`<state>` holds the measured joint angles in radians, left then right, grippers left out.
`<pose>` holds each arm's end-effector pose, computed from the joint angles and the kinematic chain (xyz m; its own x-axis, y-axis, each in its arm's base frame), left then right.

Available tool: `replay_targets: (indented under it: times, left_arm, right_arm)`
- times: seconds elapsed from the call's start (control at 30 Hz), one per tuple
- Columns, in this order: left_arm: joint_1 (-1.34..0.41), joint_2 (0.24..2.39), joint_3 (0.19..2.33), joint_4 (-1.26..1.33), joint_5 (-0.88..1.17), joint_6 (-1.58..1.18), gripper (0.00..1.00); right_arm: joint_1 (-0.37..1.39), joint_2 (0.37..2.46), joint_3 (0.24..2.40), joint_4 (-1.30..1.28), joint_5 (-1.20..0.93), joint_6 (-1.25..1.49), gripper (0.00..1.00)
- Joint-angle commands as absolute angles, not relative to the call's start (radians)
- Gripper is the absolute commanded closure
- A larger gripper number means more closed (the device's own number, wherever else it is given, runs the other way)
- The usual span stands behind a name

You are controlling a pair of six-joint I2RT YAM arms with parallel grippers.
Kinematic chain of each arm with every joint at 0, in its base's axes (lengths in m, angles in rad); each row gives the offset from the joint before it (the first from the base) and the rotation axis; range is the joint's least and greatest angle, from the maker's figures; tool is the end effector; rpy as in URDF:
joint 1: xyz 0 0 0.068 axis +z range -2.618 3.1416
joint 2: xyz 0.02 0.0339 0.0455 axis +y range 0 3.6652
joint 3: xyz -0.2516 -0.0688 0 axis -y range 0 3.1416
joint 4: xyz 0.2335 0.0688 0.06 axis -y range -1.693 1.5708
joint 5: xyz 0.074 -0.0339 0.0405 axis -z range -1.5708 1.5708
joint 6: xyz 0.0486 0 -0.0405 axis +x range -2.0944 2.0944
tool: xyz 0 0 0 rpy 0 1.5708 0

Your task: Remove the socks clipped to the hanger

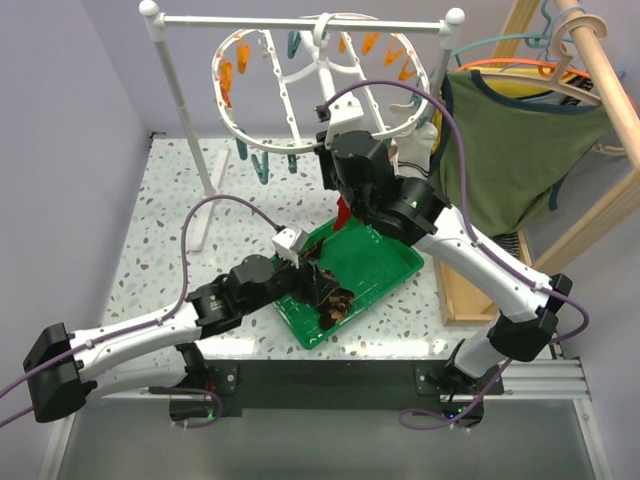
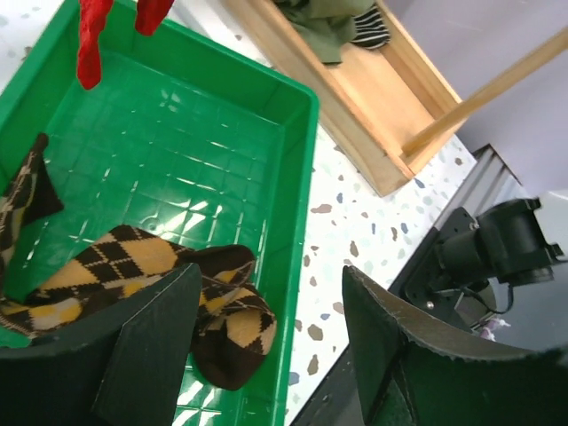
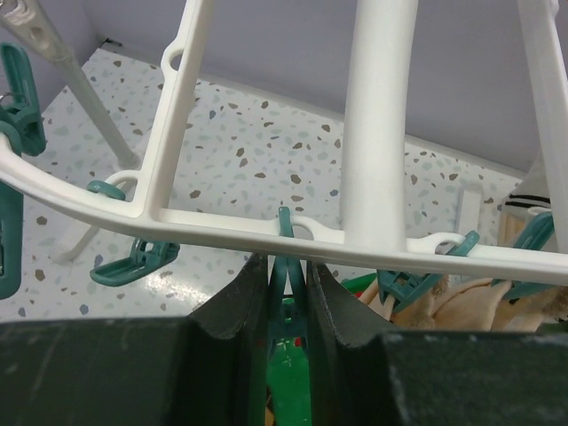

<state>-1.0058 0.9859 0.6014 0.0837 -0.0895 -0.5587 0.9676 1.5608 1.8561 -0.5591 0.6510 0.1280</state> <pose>0.1305 -0.1978 0.2550 -0.5562 -0.1087 -0.8239 0.5905 0.6460 -0.4838 0.2127 0.2569 0.4611 -0.1880 -0.0939 -0.9777 -0.3017 0.9528 -0.0335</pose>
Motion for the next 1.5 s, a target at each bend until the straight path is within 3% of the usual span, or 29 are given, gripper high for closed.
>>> replay_targets:
  times: [0.0, 0.3, 0.67, 0.77, 0.87, 0.9, 1.0, 1.2, 1.47]
  left_arm:
    - [-1.034, 0.957, 0.534, 0.224, -0.133, -0.590, 0.30]
    - [-0.997, 1.187, 0.662, 0.285, -0.371, -0.569, 0.12]
    - [-0.945, 1.460, 0.847, 0.477, -0.320, -0.382, 0.09]
    - [-0.928, 1.488, 0.864, 0.515, -0.299, -0.336, 0.15]
    - [-0.920, 1.505, 0.883, 0.525, -0.301, -0.307, 0.29]
    - [-0.916, 1.509, 0.887, 0.526, -0.305, -0.304, 0.38]
    - [-0.914, 1.531, 0.907, 0.525, -0.318, -0.293, 0.46]
    - [-0.913, 1.571, 0.934, 0.537, -0.324, -0.284, 0.55]
    - [-0.904, 1.605, 0.969, 0.552, -0.276, -0.310, 0.57]
  right_arm:
    - [0.973, 1.514, 1.842, -0.561, 0.609, 0.156, 1.00]
    - [0.973, 1.476, 1.819, -0.548, 0.581, 0.172, 1.00]
    - [0.973, 1.453, 1.795, -0.541, 0.557, 0.195, 1.00]
    - [0.973, 1.448, 1.795, -0.541, 0.552, 0.199, 1.00]
    - [0.974, 1.440, 1.793, -0.546, 0.551, 0.202, 1.00]
    - [0.973, 1.437, 1.790, -0.545, 0.551, 0.204, 1.00]
    - [0.973, 1.427, 1.781, -0.538, 0.546, 0.206, 1.00]
    - [0.973, 1.424, 1.778, -0.545, 0.546, 0.202, 1.00]
    - [0.973, 1.428, 1.787, -0.552, 0.541, 0.206, 0.99]
